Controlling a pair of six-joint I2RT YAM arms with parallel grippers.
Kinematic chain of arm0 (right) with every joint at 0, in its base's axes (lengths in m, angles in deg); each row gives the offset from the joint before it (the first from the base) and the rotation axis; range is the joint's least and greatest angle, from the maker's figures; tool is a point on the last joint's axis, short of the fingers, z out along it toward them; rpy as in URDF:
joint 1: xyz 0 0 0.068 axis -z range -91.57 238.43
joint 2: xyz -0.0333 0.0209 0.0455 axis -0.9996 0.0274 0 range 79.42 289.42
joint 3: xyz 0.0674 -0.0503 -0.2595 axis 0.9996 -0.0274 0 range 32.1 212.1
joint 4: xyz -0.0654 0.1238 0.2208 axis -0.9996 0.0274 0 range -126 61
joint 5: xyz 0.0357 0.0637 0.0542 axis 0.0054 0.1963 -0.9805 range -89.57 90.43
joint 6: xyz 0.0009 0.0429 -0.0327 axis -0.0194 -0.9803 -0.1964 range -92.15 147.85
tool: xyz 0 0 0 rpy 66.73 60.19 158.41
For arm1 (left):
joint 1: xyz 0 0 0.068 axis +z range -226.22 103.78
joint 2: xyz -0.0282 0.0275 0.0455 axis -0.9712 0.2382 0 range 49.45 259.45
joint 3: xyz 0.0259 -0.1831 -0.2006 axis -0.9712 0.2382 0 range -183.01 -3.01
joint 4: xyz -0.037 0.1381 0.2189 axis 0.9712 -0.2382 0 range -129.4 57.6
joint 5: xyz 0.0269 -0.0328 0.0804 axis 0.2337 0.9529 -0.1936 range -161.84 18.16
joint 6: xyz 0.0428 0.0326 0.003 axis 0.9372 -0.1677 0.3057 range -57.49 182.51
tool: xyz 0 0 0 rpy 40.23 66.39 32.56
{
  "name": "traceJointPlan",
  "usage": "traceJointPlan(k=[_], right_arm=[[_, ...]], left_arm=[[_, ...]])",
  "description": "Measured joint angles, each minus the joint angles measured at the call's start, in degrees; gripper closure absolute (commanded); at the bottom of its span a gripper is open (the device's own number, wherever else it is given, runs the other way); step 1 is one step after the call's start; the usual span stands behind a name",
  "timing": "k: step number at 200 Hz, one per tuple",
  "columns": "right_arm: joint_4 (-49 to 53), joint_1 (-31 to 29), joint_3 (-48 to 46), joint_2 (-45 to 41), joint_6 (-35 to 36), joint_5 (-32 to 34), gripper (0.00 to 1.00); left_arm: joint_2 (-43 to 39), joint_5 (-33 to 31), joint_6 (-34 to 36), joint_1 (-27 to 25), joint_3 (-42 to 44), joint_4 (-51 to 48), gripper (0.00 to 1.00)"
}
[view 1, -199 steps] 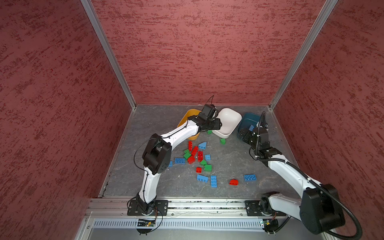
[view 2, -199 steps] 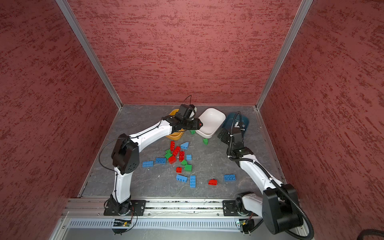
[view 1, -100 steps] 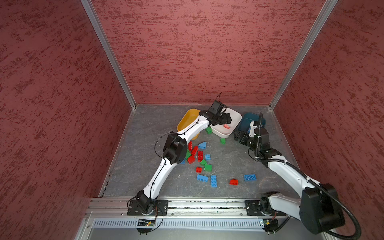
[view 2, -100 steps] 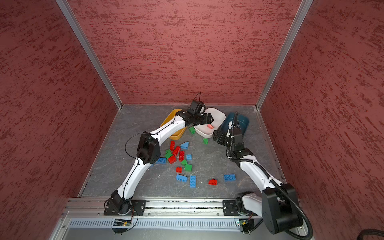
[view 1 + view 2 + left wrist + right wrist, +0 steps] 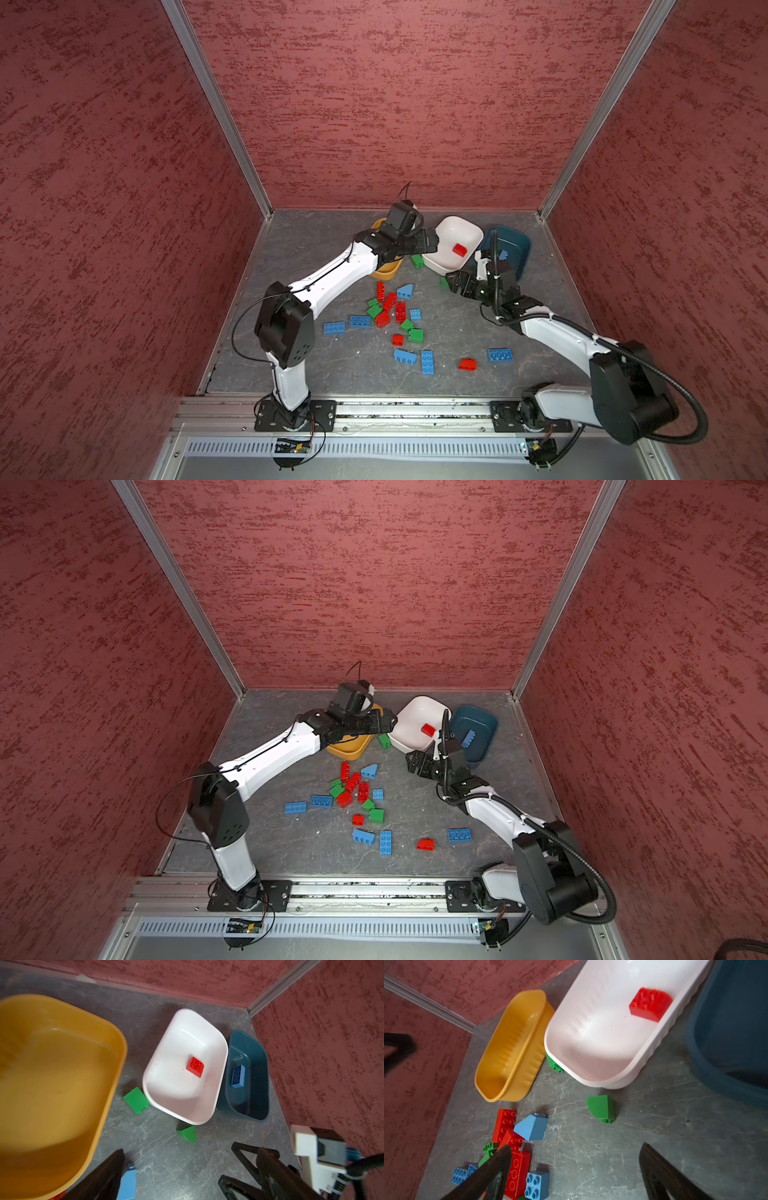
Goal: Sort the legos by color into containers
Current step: 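Move the left gripper over the yellow bin while the right reaches toward a green brick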
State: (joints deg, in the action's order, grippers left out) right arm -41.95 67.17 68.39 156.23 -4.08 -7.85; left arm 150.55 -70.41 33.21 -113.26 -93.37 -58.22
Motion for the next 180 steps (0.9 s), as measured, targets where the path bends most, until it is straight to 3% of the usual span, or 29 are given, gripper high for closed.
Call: traceJointPlan(k=[26, 66, 107, 138, 180], right_arm=[[0.15, -2.51, 1.66, 5.46, -0.46, 3.74, 0.12], [1.25, -4.04, 6.62, 11.26, -0.9, 8.22, 0.13], [2.82, -4.2, 10.12, 14.16, -0.76, 9.9, 0.17], [4.2, -5.2, 10.29, 16.33, 2.38, 10.12, 0.28], [7.41, -6.36, 13.38, 20.94, 4.76, 14.19, 0.3]], left_arm=[[-5.42, -4.48, -1.51, 1.95, 7.93, 2.89, 0.01], [-6.6, -7.87, -4.33, 4.48, 15.06, 5.16, 0.01], [-6.6, -8.9, -4.61, 5.55, 15.1, 7.06, 0.01], [-6.6, -9.07, -5.27, 5.81, 15.04, 7.87, 0.01], [-6.54, -9.05, -6.25, 5.86, 15.04, 7.87, 0.01]])
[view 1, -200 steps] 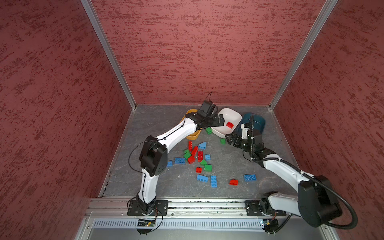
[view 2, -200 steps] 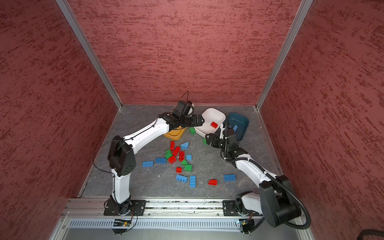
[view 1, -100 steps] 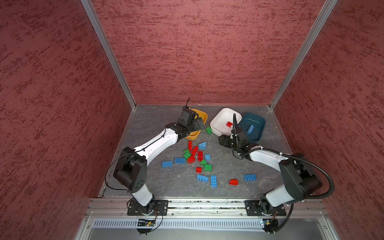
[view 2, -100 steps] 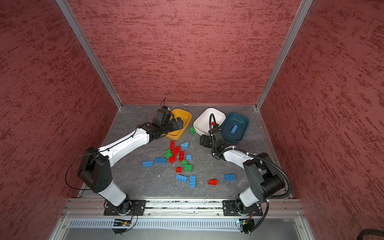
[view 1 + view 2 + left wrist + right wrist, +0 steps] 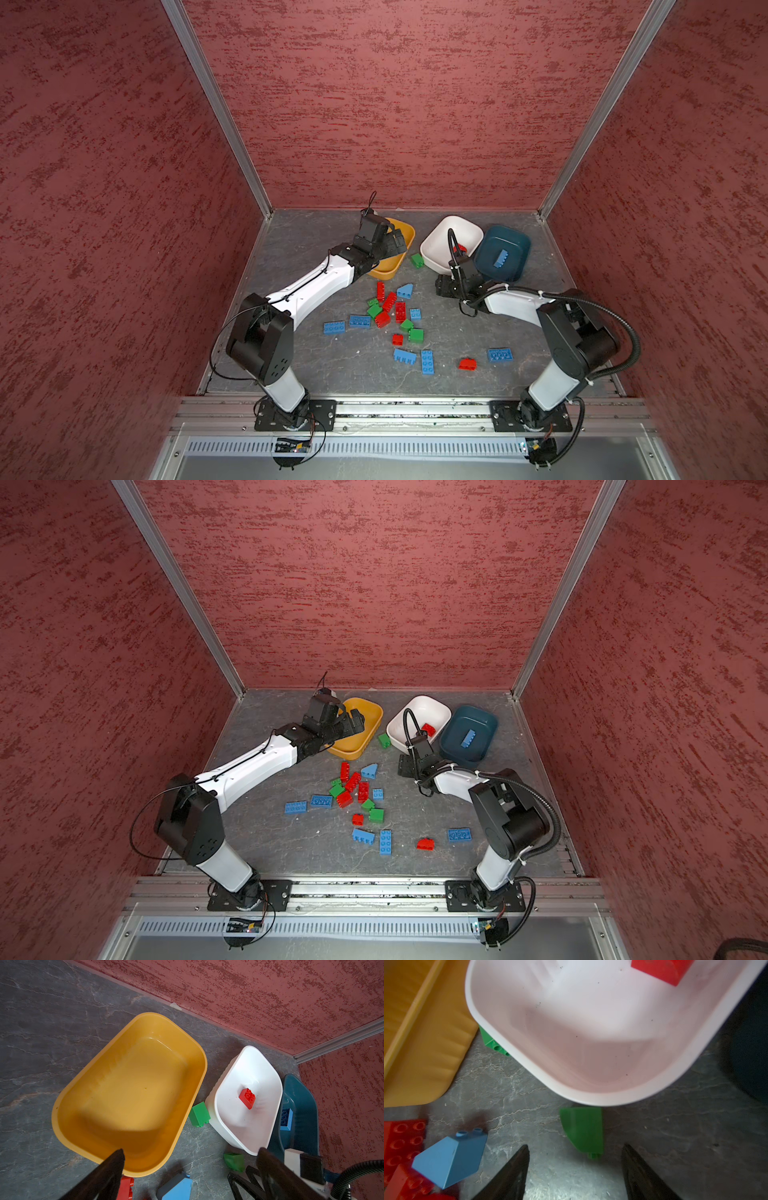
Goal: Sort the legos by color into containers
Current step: 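Move the left gripper over the yellow bin while the right reaches toward a green brick, then grasp the green brick beside the white bin with the right gripper and lift it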
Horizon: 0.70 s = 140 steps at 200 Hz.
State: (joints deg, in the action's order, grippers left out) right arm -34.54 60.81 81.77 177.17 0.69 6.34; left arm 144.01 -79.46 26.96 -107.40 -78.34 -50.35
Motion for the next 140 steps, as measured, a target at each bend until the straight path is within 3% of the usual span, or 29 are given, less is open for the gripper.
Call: traceJointPlan(k=[84, 140], right_arm=[[-3.67, -0.42, 3.19, 7.28, 1.75, 4.52, 0.55], [-6.03, -1.49, 1.86, 6.47, 4.04, 4.81, 0.68]], left_arm=[[0.0, 0.15, -0.04, 0.02, 0.0, -0.02, 0.01], [-1.03, 1.16, -0.2, 0.0, 3.67, 0.28, 0.01]])
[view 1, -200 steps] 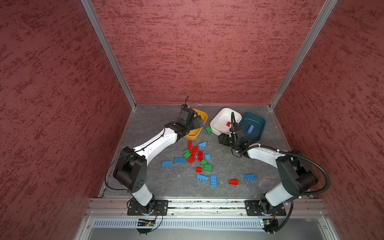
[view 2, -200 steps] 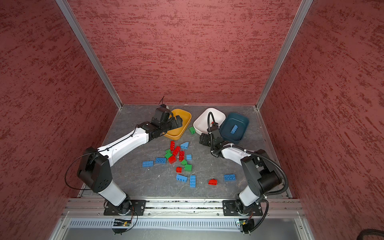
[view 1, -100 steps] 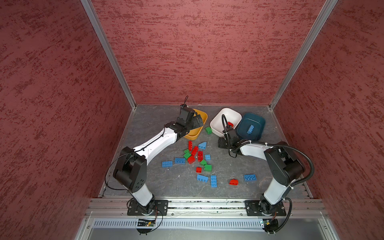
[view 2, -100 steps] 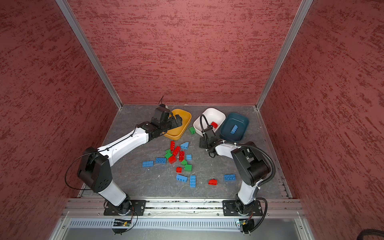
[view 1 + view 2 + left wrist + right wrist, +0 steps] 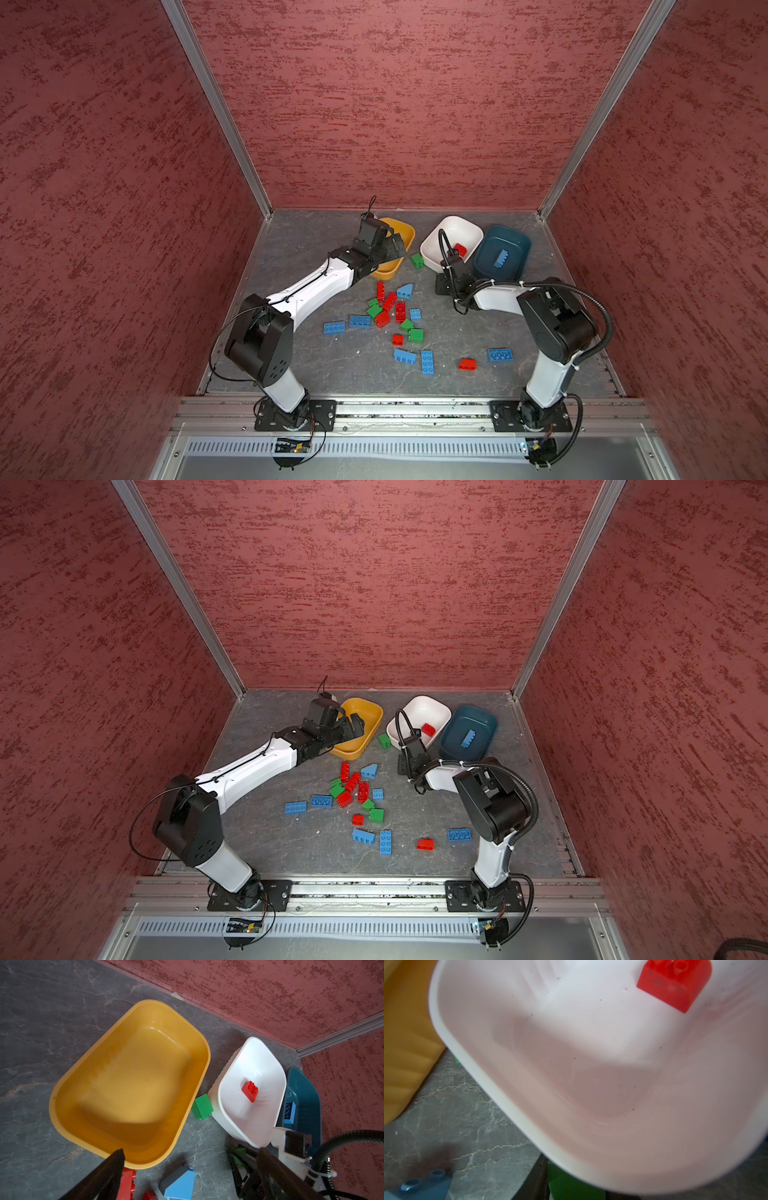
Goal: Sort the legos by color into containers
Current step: 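Grasp the green brick beside the white bin with the right gripper and lift it, then release the green brick into the yellow bin with the right gripper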
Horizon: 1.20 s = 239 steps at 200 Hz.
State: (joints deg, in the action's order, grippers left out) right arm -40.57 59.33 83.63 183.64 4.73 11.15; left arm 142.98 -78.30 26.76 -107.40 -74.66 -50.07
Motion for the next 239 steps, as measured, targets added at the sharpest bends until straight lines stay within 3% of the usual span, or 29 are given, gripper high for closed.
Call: traceJointPlan(k=[70, 113, 197, 212, 239], right_arm=[[-2.64, -3.02, -1.73, -5.55, 3.58, -4.63, 0.7], [-6.21, -4.04, 4.72, -5.03, 5.09, -10.67, 0.71], [-12.17, -4.57, 29.33, 16.17, 5.29, -18.78, 0.68], [-11.21, -4.57, 33.05, 19.54, 5.62, -20.44, 0.63], [-7.56, -4.59, 38.6, 22.8, 6.56, -21.66, 0.41]], left_arm=[[-4.39, -2.47, -1.55, 1.16, 4.07, -1.99, 0.01], [-5.49, -3.5, -3.54, 3.63, 4.57, -2.64, 0.01], [-6.03, -3.98, -7.08, 5.07, 5.75, -5.31, 0.01], [-6.69, -4.0, -7.54, 5.27, 6.4, -5.62, 0.01], [-7.41, -4.0, -7.98, 5.66, 6.95, -5.92, 0.01]])
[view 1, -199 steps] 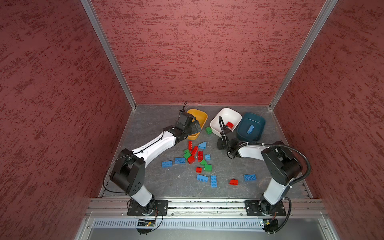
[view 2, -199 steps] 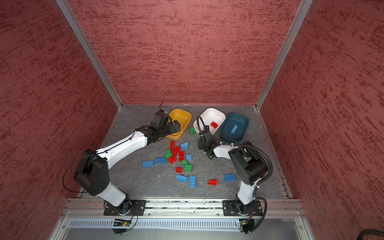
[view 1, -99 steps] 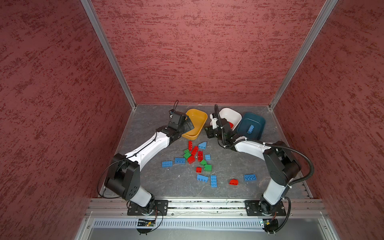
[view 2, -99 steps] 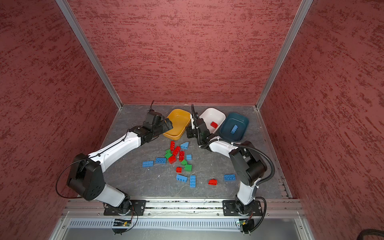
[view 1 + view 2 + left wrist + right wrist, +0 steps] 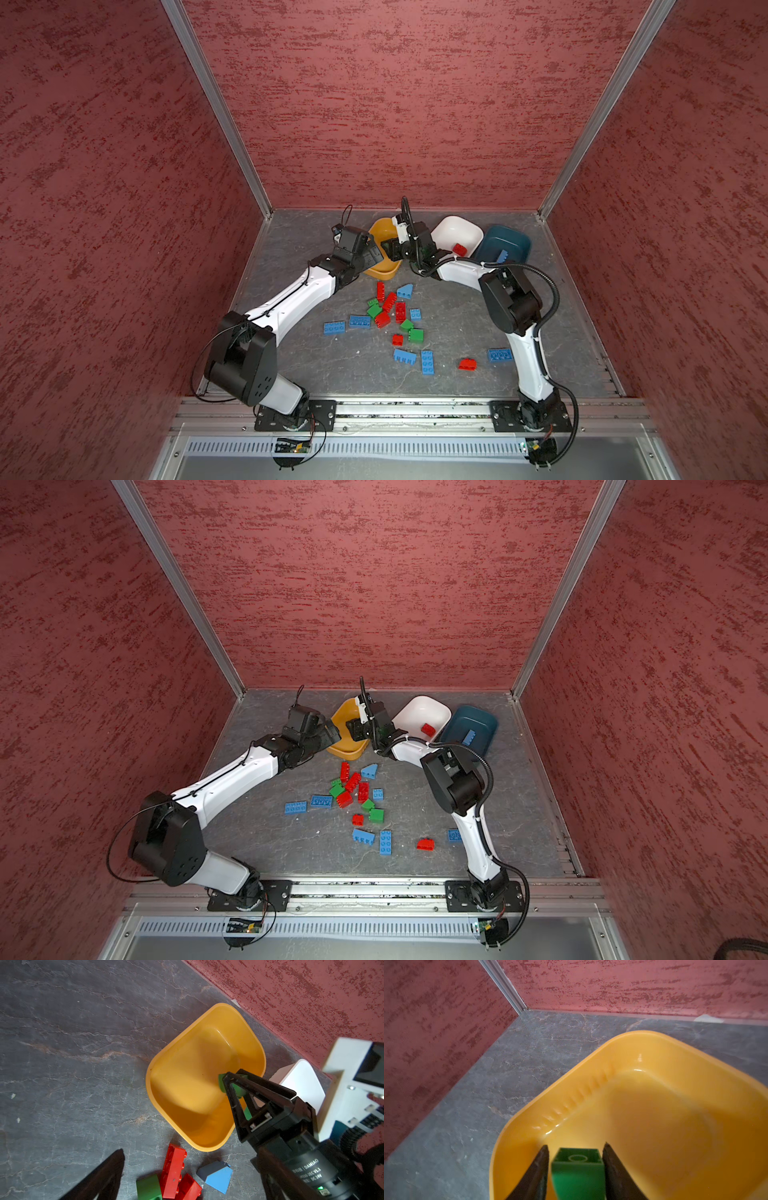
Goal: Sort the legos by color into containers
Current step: 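Release the green brick into the yellow bin with the right gripper, then grasp another green brick beside the white bin with the right gripper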
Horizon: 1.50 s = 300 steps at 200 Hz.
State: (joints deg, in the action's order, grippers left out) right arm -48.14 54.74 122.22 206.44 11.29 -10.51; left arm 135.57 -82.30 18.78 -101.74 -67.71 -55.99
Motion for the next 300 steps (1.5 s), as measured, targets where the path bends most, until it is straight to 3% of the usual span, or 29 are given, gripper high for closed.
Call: traceJointPlan(k=[12, 31, 71, 130, 207, 300], right_arm=[[1.22, -0.02, 0.46, -0.09, 0.79, 0.13, 0.34], [3.63, -0.02, 0.42, -0.79, 2.6, 0.63, 0.32], [10.36, 0.04, -5.73, -8.2, 5.33, 1.84, 0.36], [16.02, 1.2, -18.43, -20.17, 3.72, 4.9, 0.39], [18.84, 4.26, -19.93, -16.9, -4.55, 7.32, 0.37], [14.93, 4.5, -12.76, -8.24, -3.41, 10.82, 0.37]], left_arm=[[0.0, 0.0, -0.24, 0.13, 0.0, -0.02, 0.01], [0.0, 0.0, -0.44, 0.24, 0.07, 0.0, 0.01], [0.0, 0.04, -0.59, 0.57, 0.22, -0.02, 0.01], [0.0, 0.07, -0.61, 0.83, 0.22, 0.0, 0.01], [0.0, 0.66, -0.63, 0.85, 0.22, 0.0, 0.01], [0.02, 1.16, -0.61, 0.87, 0.2, -0.04, 0.01]])
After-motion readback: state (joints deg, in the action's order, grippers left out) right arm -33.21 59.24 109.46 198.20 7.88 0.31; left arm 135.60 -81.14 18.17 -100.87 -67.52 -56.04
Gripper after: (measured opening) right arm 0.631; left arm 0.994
